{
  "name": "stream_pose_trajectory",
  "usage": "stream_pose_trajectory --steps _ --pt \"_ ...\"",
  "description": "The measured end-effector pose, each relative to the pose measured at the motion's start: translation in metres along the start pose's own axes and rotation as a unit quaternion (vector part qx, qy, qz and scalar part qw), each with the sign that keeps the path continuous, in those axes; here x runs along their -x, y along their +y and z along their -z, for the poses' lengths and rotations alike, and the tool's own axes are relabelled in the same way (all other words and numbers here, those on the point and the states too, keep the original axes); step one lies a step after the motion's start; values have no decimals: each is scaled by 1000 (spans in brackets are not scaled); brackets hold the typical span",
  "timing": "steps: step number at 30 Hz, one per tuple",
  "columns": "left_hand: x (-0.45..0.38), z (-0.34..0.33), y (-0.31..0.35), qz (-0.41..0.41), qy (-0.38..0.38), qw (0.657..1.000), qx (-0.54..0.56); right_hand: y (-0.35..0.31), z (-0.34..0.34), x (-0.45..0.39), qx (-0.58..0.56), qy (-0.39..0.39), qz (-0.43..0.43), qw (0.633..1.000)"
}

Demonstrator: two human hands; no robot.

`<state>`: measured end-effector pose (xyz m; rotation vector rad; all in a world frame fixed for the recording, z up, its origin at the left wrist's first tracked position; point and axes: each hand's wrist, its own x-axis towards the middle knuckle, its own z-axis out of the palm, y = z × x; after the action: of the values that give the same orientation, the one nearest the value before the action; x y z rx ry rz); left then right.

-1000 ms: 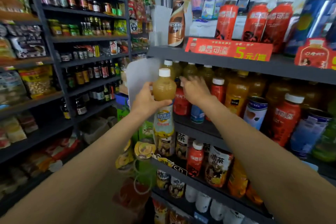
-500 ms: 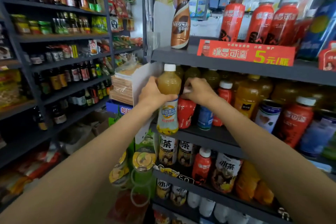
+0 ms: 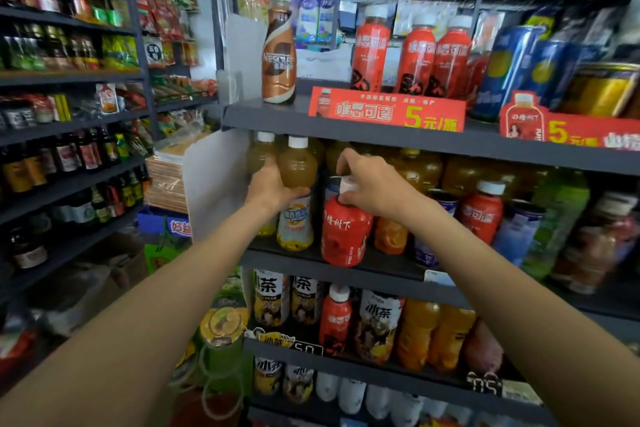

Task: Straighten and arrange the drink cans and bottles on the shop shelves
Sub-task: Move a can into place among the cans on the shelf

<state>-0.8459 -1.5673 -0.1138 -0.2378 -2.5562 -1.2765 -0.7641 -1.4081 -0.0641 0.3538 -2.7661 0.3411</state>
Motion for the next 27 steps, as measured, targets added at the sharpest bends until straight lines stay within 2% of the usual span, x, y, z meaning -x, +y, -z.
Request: stream_pose_trajectory --steps 4,8,11,14,16,19,21,23,27 --pt "-7 -17 5 -5 14 1000 -3 7 -2 8 0 30 13 999" --pt "-14 -27 4 -20 29 997 -62 9 -2 13 -28 24 25 999" --pt "-16 -27 11 -45 34 979 -196 9 -1 13 -38 21 30 999" --pt "-17 -15 20 -32 -11 951 -307 10 -1 10 -48 26 35 998" --pt "-16 -12 19 12 -68 958 -278 10 -2 8 -52 17 32 998" --pt "-11 -29 8 133 -168 970 -116 8 -7 5 -45 6 28 999" --pt "-8 -42 -1 180 -152 972 -23 7 -7 4 -41 5 28 999" --pt "-9 -50 -6 182 -118 976 19 6 -6 4 -34 7 31 999" --pt "-12 -59 -13 200 -95 973 -61 5 -2 5 -25 17 33 999"
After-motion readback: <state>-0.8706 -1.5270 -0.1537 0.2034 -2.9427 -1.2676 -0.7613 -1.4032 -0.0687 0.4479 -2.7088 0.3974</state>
